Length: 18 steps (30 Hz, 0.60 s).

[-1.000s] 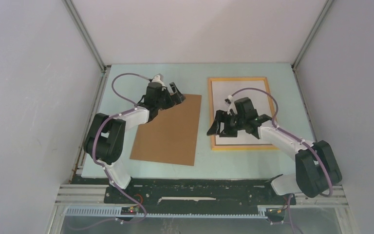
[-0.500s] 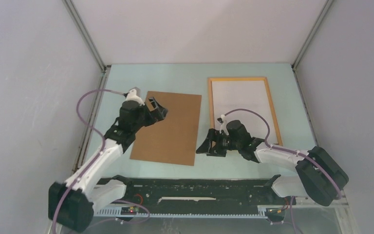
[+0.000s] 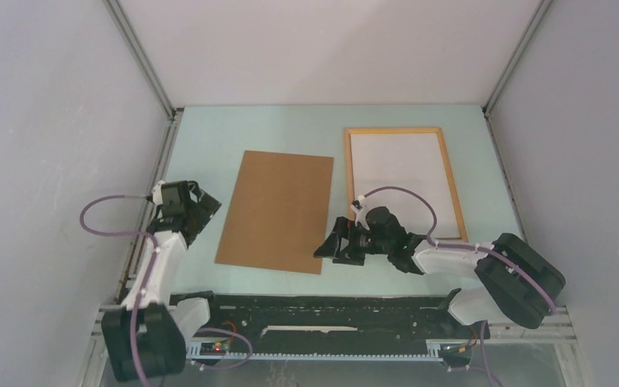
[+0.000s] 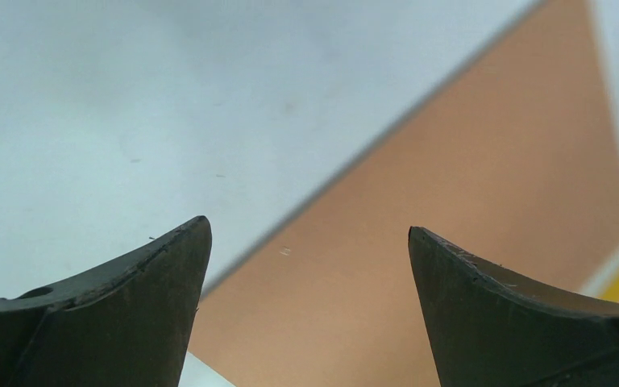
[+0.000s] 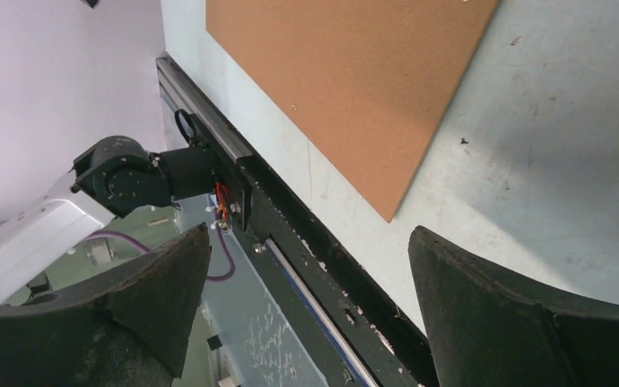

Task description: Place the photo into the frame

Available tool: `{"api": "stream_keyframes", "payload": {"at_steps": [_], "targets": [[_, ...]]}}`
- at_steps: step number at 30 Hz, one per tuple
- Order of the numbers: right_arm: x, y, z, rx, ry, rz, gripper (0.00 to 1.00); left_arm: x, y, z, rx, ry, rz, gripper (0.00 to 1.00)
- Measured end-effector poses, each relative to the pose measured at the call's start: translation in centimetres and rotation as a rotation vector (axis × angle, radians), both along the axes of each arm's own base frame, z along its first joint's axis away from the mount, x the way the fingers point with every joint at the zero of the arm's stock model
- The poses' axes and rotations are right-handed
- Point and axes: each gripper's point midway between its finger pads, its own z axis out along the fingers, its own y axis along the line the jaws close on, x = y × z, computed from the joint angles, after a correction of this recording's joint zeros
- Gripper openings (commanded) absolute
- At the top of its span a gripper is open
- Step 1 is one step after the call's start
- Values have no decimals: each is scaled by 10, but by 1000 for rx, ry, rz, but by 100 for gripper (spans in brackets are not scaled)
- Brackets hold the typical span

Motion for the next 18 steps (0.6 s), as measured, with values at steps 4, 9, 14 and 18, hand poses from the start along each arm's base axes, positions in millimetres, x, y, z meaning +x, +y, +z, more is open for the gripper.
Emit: {"api": "stream_keyframes", "payload": {"at_steps": [4, 9, 14, 18], "targets": [[3, 0, -6, -14, 13, -21, 100, -7, 19, -48, -60, 183, 99, 100], [5, -1, -16, -34, 36, -37, 100, -13, 10, -67, -133, 241, 100, 100], [15, 4, -35, -103, 88, -65, 99, -17, 1, -76, -173, 252, 76, 100], [25, 18, -35, -86, 94, -67, 99, -15, -6, -84, -208, 259, 54, 100]]}}
